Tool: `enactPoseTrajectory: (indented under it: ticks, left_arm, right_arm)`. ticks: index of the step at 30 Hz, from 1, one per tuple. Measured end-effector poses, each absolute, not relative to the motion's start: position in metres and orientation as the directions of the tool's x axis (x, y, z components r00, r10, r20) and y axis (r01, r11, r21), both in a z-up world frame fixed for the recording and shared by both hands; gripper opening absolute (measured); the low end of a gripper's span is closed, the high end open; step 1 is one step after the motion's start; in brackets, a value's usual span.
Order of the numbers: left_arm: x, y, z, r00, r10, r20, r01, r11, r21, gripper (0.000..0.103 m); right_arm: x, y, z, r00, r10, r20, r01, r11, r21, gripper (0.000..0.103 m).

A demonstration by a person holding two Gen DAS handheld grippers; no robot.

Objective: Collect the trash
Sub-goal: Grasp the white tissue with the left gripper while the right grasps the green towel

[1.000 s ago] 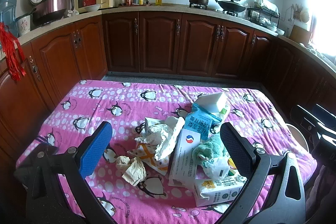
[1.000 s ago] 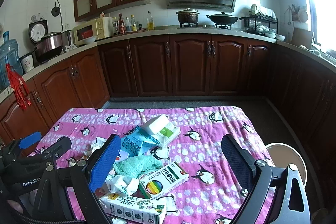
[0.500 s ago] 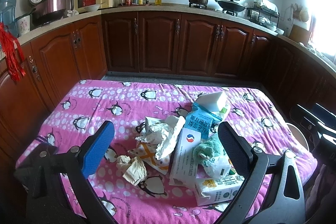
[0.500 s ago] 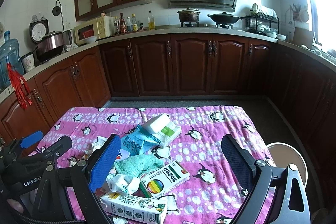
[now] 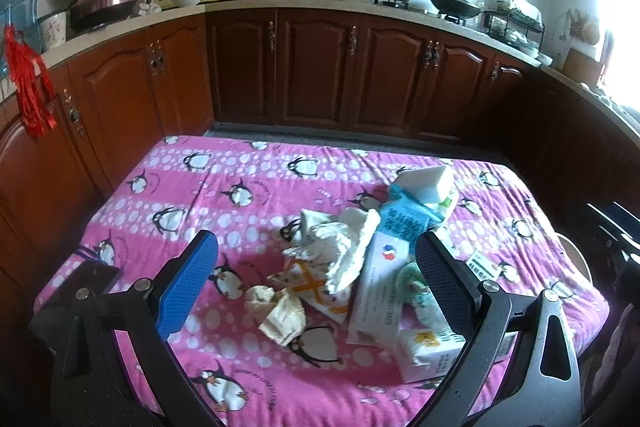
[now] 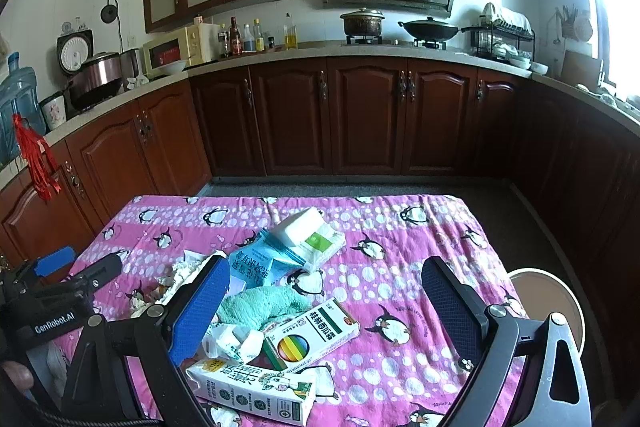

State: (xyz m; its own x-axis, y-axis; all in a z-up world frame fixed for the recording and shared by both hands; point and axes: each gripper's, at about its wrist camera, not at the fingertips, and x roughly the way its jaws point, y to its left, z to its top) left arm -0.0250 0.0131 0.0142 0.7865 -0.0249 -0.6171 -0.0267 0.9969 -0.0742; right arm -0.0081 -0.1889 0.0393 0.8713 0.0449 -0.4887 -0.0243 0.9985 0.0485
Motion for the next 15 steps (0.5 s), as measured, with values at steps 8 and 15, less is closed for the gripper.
enactPoseTrajectory:
  ticks: [8,15]
  left_arm:
    - [-0.022,0.038,-0.003,0.740,-0.018,-0.672,-0.044,0.996,-0.075,0.099]
    - [-0.013,0.051,-0.019,0.686,-0.057,-0.725,-0.061,0.989,-0.136,0.099]
  right_arm:
    - [-0.001,-0.185,0.028,0.845,0.069,-0.531,-0.051,0.997,0.049,0.096]
    - [0.009,-0.175,0.015,0.783,0.141,-0.605,-0.105,0.990,0.094,0.099]
